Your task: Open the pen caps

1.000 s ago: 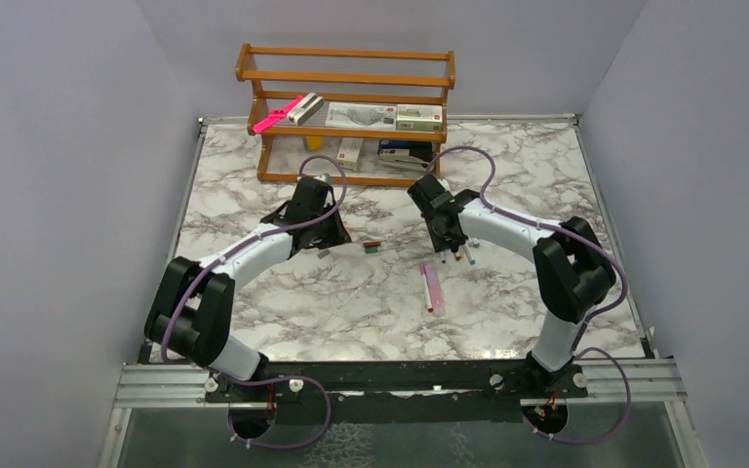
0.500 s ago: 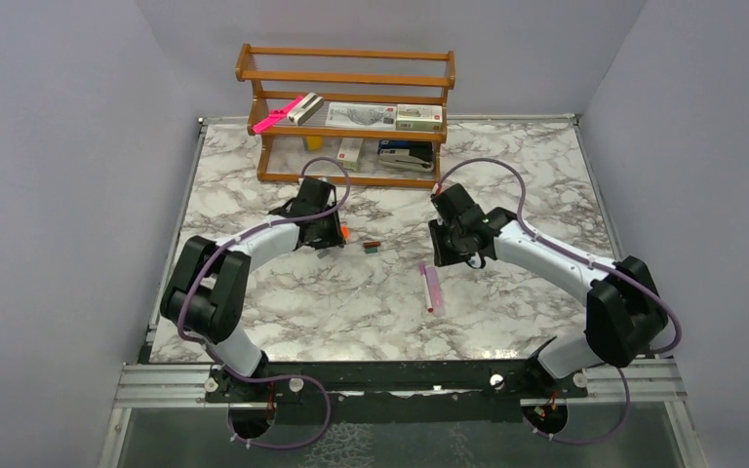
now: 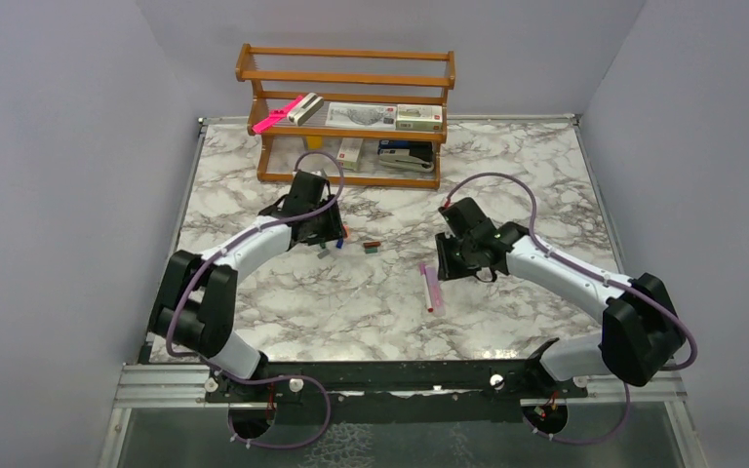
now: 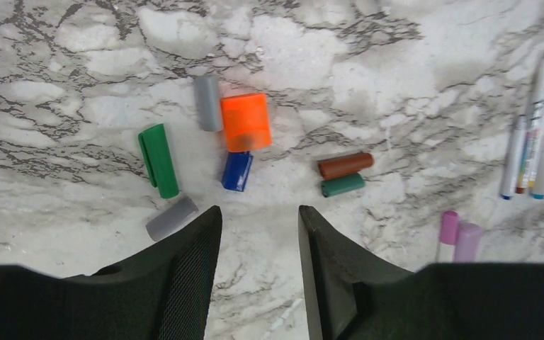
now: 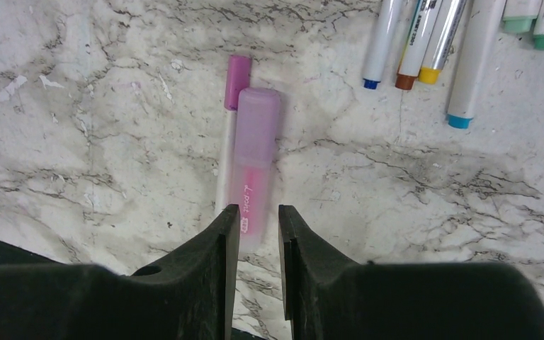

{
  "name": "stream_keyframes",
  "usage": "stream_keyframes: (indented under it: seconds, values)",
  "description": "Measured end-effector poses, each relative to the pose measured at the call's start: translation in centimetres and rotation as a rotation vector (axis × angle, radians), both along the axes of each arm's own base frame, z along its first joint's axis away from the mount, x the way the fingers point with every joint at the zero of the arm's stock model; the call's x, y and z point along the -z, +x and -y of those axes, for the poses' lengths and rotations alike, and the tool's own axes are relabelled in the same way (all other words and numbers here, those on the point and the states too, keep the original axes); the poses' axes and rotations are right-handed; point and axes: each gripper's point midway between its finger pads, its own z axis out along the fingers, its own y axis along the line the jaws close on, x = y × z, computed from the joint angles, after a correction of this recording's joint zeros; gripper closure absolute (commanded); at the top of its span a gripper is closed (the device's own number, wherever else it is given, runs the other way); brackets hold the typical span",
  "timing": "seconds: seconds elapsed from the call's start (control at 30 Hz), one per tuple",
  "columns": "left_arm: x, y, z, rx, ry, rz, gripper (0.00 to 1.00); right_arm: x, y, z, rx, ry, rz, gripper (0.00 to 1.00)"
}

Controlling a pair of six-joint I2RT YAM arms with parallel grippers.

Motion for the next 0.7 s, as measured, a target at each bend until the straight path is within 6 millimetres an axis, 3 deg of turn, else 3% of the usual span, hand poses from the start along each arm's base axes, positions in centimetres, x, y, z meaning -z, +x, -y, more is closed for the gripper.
stream_keyframes:
  seconds: [0.1, 0.13, 0.23, 0.27, 0.3, 0.43, 0.6, 0.7]
  values:
    - [-2.4, -0.1, 0.5, 0.015, -0.048, 0.046, 0.4, 0.7, -0.6, 0.2, 0.004, 0.003, -0.019, 0.73]
    - [-3.3, -0.1, 0.7, 0.022, -0.066, 0.063, 0.29, 1.0, -0.8, 0.2, 0.004, 0.003, -0.026, 0.73]
    - [-5.7, -0.6, 1.5, 0.046, -0.127, 0.105, 0.21, 1.6, -1.4, 0.4, 0.007, 0.002, -0.046, 0.73]
    - [-6.4, -0.7, 1.7, 0.053, -0.145, 0.116, 0.09, 1.8, -1.5, 0.4, 0.009, 0.003, -0.05, 0.73]
    - [-7.0, -0.9, 1.9, 0.062, -0.162, 0.125, 0.06, 1.9, -1.5, 0.5, 0.013, 0.004, -0.052, 0.73]
    - [-9.1, -2.1, 2.5, 0.092, -0.232, 0.153, 0.01, 2.2, -1.7, 0.4, 0.021, 0.009, -0.058, 0.71]
    - [-9.8, -4.3, 2.8, 0.12, -0.291, 0.148, 0.01, 2.5, -1.6, 0.1, 0.031, 0.023, -0.058, 0.61]
    - [-10.0, -5.5, 3.0, 0.133, -0.333, 0.136, 0.01, 3.3, -1.8, -0.2, 0.029, 0.038, -0.078, 0.6]
